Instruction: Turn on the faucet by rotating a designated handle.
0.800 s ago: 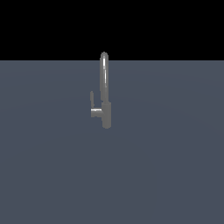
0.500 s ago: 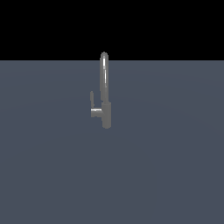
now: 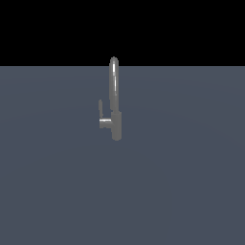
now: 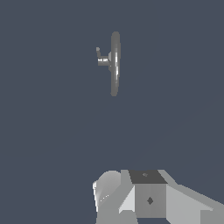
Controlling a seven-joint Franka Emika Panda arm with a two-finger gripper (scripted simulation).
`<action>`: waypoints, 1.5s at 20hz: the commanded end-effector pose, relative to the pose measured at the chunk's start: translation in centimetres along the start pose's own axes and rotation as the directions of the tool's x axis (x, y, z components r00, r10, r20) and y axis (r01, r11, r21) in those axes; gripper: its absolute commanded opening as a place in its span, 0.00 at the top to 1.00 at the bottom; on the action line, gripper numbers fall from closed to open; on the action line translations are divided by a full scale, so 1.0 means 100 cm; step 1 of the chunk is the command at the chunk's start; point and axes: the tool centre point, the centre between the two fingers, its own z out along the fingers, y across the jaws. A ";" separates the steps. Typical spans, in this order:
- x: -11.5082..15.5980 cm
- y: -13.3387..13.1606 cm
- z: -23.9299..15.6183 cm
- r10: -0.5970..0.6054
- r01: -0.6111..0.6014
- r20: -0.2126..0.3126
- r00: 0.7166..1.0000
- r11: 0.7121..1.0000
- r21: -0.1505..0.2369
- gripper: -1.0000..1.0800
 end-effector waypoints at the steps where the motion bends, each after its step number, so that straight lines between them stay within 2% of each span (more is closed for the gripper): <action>1: 0.000 -0.001 -0.003 0.011 -0.011 -0.010 1.000 1.000 -0.002 1.00; 9: 0.001 -0.011 -0.030 0.106 -0.108 -0.093 0.990 0.994 -0.013 1.00; 15: 0.001 -0.028 -0.061 0.223 -0.231 -0.198 0.955 0.973 -0.017 1.00; 21: 0.004 -0.056 -0.094 0.353 -0.377 -0.323 0.878 0.926 -0.012 1.00; 30: 0.021 -0.110 -0.118 0.499 -0.563 -0.480 0.722 0.827 0.012 1.00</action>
